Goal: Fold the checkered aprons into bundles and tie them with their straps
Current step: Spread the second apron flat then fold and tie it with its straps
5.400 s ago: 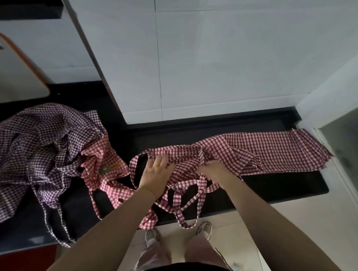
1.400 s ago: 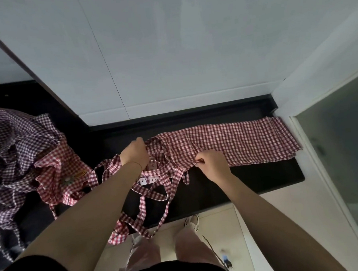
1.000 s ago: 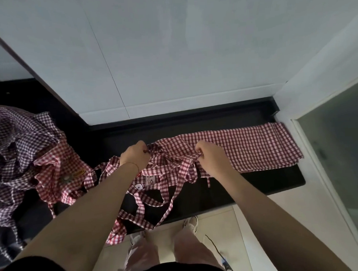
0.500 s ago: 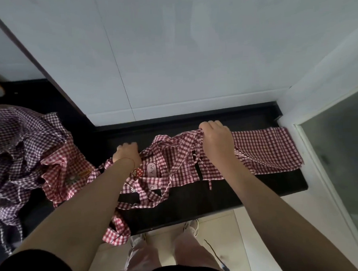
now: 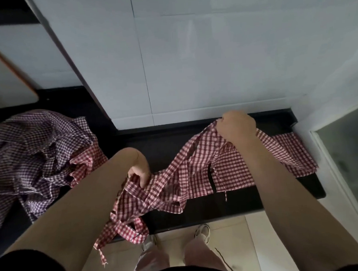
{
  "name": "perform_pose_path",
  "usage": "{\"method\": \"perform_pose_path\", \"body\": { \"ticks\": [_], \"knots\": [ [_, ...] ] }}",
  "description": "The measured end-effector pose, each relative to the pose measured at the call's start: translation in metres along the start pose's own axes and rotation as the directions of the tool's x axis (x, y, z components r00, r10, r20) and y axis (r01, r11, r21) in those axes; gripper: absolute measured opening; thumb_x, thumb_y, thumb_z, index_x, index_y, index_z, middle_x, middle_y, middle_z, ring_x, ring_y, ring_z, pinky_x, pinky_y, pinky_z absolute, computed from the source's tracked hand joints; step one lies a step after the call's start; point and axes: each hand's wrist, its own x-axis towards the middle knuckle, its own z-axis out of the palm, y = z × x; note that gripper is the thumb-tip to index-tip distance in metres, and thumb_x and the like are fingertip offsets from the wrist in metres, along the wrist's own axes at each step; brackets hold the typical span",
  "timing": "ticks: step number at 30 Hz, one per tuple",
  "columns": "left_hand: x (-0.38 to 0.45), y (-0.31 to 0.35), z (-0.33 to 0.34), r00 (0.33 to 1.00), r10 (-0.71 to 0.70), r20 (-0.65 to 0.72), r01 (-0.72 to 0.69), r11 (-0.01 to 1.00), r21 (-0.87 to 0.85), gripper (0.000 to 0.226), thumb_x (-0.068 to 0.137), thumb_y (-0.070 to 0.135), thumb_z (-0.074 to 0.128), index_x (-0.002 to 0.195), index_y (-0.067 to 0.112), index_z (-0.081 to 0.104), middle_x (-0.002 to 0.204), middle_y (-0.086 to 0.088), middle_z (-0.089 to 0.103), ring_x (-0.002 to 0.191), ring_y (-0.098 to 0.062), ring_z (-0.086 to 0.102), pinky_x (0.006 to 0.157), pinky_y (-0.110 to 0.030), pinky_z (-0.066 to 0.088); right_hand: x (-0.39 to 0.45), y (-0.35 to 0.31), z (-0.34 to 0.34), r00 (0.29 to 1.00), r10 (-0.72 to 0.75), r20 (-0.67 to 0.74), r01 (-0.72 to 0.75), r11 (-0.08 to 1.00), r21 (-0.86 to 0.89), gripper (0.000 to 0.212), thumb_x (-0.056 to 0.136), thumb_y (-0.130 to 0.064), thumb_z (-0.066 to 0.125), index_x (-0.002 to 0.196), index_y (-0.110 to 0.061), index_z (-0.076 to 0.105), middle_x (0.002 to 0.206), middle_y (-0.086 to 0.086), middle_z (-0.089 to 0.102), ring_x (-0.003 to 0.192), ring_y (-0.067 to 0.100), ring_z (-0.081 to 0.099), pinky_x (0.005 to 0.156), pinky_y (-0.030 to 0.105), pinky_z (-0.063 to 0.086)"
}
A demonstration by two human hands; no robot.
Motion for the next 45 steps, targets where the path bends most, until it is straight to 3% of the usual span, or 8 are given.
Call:
{"method": "perform_pose_path", "body": {
  "ticks": [6, 11, 16, 22, 28, 34, 39, 45],
  "knots": [
    [0.021, -0.01, 0.018, 0.752, -0.152, -0.641, 0.157, 0.986, -0.049, 0.049, 0.089, 0.016, 0.056, 0.137, 0.018, 0.047, 0.135, -0.005, 0.052, 0.125, -0.025, 0.048, 0.102, -0.043, 0.038, 0.008, -0.021, 0.009, 0.989, -0.148, -0.009, 0.147, 0.978, 0.149, 0.012, 0.098, -0.01, 0.047, 0.1, -0.003, 0.056, 0.098, 0.01, 0.053, 0.087, 0.024, 0.05, 0.07, 0.031, 0.034],
    [0.009, 0.033, 0.044, 0.147, -0.02, -0.989, -0.169, 0.985, -0.045, 0.027, 0.088, 0.014, 0.05, 0.113, 0.017, 0.059, 0.11, -0.002, 0.055, 0.102, -0.02, 0.05, 0.094, -0.036, 0.043, 0.012, -0.033, 0.031, 0.985, -0.145, -0.088, 0.159, 0.97, 0.184, 0.021, 0.101, -0.01, 0.045, 0.116, -0.003, 0.058, 0.107, 0.012, 0.059, 0.098, 0.026, 0.057, 0.074, 0.03, 0.041],
    [0.021, 0.113, 0.08, 0.371, 0.514, -0.773, -0.369, 0.846, 0.385, 0.044, 0.094, 0.007, 0.054, 0.137, 0.012, 0.046, 0.137, -0.008, 0.047, 0.127, -0.026, 0.046, 0.104, -0.035, 0.042, 0.015, -0.041, 0.04, 0.98, -0.155, -0.125, 0.175, 0.968, 0.178, 0.021, 0.101, -0.009, 0.043, 0.118, -0.003, 0.055, 0.1, 0.01, 0.059, 0.09, 0.025, 0.058, 0.072, 0.035, 0.048],
    [0.061, 0.116, 0.054, 0.719, 0.065, -0.691, 0.003, 0.995, 0.097, 0.091, 0.089, 0.053, 0.061, 0.158, 0.032, 0.004, 0.165, -0.014, -0.002, 0.148, -0.042, 0.012, 0.115, -0.06, 0.023, 0.013, -0.028, 0.042, 0.957, -0.174, -0.23, 0.207, 0.97, 0.127, 0.016, 0.101, -0.007, 0.046, 0.115, -0.002, 0.052, 0.096, 0.011, 0.058, 0.082, 0.023, 0.055, 0.063, 0.03, 0.037],
    [0.051, 0.125, 0.045, 0.525, 0.249, -0.814, 0.176, 0.904, 0.39, 0.036, 0.097, 0.025, 0.054, 0.131, 0.014, 0.055, 0.131, -0.009, 0.052, 0.123, -0.027, 0.046, 0.108, -0.042, 0.034, 0.005, -0.026, 0.045, 0.966, -0.233, -0.109, 0.24, 0.969, 0.057, 0.018, 0.1, -0.01, 0.048, 0.118, -0.007, 0.05, 0.092, 0.006, 0.059, 0.073, 0.02, 0.05, 0.056, 0.034, 0.037],
    [0.06, 0.11, 0.034, 0.701, -0.037, -0.712, 0.058, 0.998, 0.005, 0.122, 0.075, 0.067, 0.071, 0.158, 0.016, -0.002, 0.164, -0.021, -0.004, 0.15, -0.043, 0.007, 0.118, -0.055, 0.021, -0.005, -0.023, 0.039, 0.925, -0.378, -0.035, 0.379, 0.925, 0.033, 0.011, 0.097, -0.014, 0.054, 0.104, -0.013, 0.062, 0.092, 0.001, 0.06, 0.085, 0.019, 0.056, 0.074, 0.036, 0.051],
    [0.062, 0.113, 0.028, 0.764, -0.074, -0.641, 0.111, 0.994, 0.018, 0.12, 0.072, 0.08, 0.061, 0.159, 0.028, -0.003, 0.166, -0.012, -0.008, 0.149, -0.047, -0.003, 0.118, -0.065, 0.011, -0.018, -0.013, 0.051, 0.853, -0.515, 0.088, 0.505, 0.855, 0.114, 0.009, 0.093, -0.021, 0.054, 0.085, -0.019, 0.055, 0.083, -0.006, 0.046, 0.076, 0.012, 0.043, 0.071, 0.03, 0.033],
    [0.067, 0.102, 0.049, 0.637, 0.021, -0.771, -0.03, 1.0, 0.003, 0.097, 0.077, 0.077, 0.059, 0.152, 0.02, 0.035, 0.163, -0.006, 0.023, 0.152, -0.03, 0.009, 0.12, -0.059, -0.001, -0.05, -0.004, 0.088, 0.784, -0.539, 0.309, 0.522, 0.841, 0.14, 0.004, 0.091, -0.019, 0.055, 0.088, -0.021, 0.053, 0.089, -0.004, 0.053, 0.081, 0.015, 0.052, 0.07, 0.028, 0.046]
  ]
}}
